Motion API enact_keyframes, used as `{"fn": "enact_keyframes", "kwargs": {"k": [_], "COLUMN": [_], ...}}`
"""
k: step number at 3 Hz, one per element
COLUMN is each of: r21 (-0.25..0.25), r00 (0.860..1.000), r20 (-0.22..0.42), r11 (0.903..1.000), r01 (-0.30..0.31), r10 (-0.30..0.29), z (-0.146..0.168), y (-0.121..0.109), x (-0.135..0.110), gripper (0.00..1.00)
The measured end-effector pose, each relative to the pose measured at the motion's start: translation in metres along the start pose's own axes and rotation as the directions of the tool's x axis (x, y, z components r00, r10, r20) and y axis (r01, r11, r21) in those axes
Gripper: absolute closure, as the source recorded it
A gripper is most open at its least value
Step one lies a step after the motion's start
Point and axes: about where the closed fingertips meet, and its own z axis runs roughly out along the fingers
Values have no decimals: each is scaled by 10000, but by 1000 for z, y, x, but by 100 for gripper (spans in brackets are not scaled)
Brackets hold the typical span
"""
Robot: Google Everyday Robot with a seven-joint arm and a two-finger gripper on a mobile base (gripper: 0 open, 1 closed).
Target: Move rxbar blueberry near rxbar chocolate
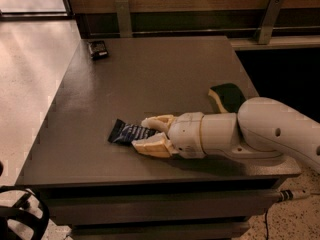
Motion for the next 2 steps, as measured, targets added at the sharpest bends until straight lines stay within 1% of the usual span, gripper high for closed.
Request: {"fn": "enact_keyframes", "kwargs": {"k": [1,2], "r21": [-29,74], "r00": [9997,9980], "r20": [-193,-613], "r11": [9999,9998], "r01": [126,171], "r10": [-127,-167], "z": [-4,-16], "y": [-5,-28], "x": [-10,-25], "gripper": [100,100]}}
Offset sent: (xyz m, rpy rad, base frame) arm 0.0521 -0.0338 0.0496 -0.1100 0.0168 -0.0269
